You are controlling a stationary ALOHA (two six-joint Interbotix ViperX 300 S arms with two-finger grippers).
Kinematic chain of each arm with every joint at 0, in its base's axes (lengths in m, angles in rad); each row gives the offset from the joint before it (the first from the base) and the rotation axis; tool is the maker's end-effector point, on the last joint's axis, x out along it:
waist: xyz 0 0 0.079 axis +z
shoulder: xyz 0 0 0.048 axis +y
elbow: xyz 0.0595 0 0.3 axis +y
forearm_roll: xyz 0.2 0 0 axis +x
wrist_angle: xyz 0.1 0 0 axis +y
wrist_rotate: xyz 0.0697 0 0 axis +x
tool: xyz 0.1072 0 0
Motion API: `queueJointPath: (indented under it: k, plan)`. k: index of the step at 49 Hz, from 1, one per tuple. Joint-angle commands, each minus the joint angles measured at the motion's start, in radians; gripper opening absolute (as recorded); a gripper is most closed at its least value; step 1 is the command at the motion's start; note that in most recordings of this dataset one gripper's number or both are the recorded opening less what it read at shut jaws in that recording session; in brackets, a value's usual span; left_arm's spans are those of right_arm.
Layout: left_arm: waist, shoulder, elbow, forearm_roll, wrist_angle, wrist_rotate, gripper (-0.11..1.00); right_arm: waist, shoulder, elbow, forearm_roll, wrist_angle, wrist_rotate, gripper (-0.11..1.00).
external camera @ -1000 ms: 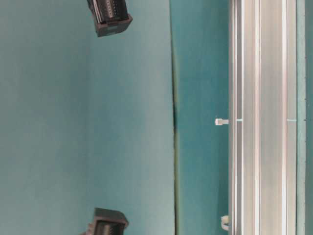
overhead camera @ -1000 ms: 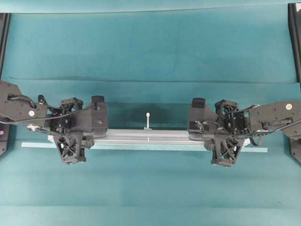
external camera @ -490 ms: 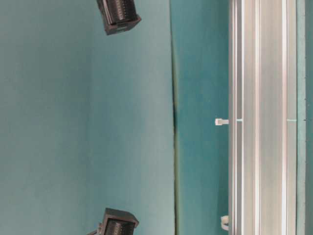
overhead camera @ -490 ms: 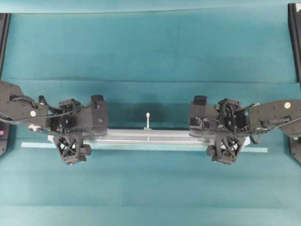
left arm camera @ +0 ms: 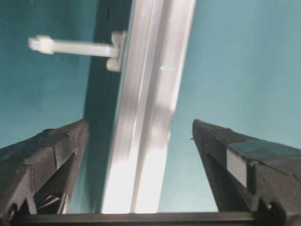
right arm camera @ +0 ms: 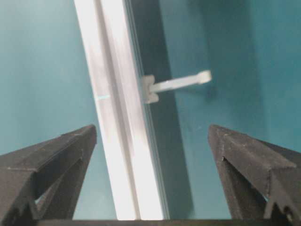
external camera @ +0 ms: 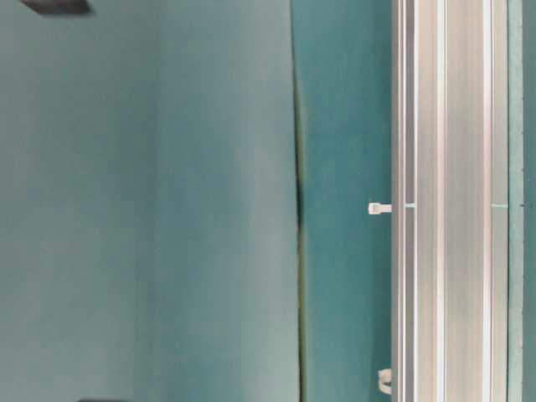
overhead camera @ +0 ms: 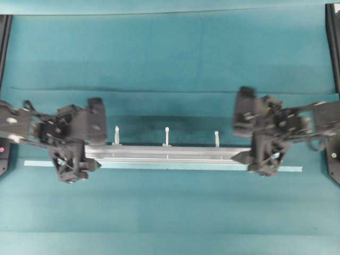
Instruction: Lift the large metal rail with both hands.
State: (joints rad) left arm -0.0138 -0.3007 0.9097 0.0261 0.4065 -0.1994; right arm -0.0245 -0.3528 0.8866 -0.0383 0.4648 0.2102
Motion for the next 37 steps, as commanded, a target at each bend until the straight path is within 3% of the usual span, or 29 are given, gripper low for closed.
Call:
queueJointPath:
  k: [1,17,37]
  plan:
    - [0.000,-0.078,0.006,-0.003,-0.005,-0.002,0.95,-0.006,-0.066,0.012,-0.009,-0.003,0.002,0.96]
    - [0.000,-0.357,0.077,-0.003,-0.051,0.002,0.95,-0.008,-0.342,0.117,-0.009,-0.009,0.003,0.96]
    - [0.002,-0.609,0.117,-0.003,-0.055,-0.011,0.94,-0.020,-0.583,0.144,-0.011,-0.009,0.005,0.96]
